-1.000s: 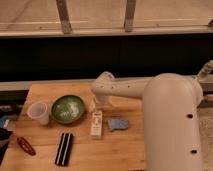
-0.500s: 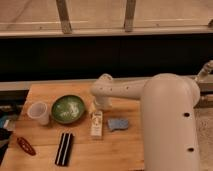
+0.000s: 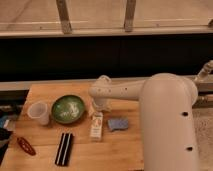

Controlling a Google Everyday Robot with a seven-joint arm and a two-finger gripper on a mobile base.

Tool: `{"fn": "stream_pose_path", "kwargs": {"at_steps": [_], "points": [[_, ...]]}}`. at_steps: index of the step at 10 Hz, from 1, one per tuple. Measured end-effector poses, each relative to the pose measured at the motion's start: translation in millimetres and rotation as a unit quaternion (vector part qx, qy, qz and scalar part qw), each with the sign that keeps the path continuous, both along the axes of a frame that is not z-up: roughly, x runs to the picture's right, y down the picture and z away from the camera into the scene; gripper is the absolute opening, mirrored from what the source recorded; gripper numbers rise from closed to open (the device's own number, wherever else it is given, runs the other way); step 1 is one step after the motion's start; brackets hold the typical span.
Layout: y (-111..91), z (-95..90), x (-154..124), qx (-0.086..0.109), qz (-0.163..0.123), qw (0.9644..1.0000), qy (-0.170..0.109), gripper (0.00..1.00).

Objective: Stand the bottle upright

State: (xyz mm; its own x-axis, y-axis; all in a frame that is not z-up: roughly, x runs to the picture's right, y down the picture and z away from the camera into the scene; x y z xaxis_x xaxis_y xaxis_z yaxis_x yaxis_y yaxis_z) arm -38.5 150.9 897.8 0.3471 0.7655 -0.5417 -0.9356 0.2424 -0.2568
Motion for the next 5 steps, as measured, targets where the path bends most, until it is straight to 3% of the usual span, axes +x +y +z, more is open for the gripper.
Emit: {"fn": "stream_pose_path", "kwargs": {"at_steps": [5], "points": [[-0.2, -7.2, -3.8, 0.002, -0.003, 0.9999, -0.013, 0.04]]}}
